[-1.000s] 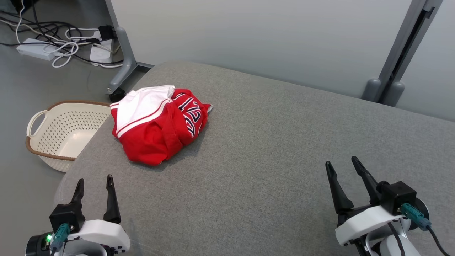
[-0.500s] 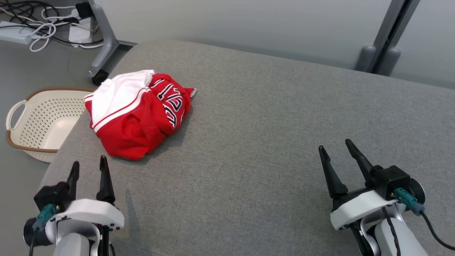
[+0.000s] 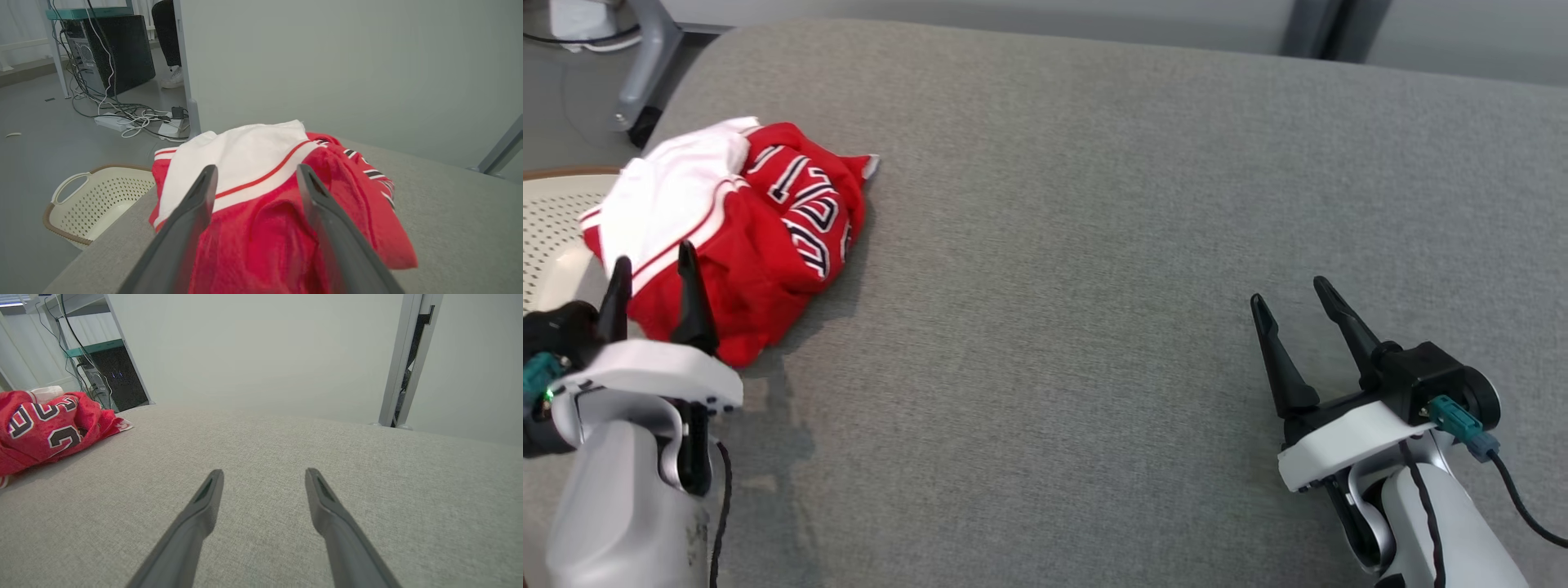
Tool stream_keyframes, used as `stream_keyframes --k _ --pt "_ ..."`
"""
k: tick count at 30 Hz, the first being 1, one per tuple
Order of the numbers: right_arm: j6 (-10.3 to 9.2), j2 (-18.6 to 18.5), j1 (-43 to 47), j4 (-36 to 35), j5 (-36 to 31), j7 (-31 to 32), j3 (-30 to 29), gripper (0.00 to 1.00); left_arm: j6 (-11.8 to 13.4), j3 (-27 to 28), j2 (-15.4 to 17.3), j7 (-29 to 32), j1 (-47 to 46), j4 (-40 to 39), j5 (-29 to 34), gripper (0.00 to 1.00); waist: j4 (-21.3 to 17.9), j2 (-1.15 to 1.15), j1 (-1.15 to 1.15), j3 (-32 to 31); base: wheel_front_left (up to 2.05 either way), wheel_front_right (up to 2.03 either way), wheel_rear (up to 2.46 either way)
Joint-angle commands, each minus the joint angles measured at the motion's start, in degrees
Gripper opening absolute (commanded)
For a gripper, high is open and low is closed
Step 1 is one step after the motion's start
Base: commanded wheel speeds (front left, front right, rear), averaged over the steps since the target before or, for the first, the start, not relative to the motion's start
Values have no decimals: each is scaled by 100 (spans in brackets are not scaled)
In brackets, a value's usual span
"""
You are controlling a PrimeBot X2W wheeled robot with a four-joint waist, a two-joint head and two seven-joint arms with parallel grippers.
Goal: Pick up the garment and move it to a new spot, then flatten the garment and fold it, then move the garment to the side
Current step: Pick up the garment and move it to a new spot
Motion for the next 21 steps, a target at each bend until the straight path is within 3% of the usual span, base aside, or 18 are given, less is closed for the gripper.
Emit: stream_keyframes --k 1,12,21 --pt "11 -29 -61 -3 1 -29 -5 100 -23 22 44 -2 -148 23 -32 100 -138 0 0 134 0 0 0" --pt "11 -33 -209 88 88 -29 54 100 -94 -458 515 285 -1409 1562 -370 100 -499 0 0 433 0 0 0" --pt "11 -12 -207 153 144 -29 54 100 -85 -774 671 676 -1714 2551 -711 100 -643 0 0 478 0 0 0"
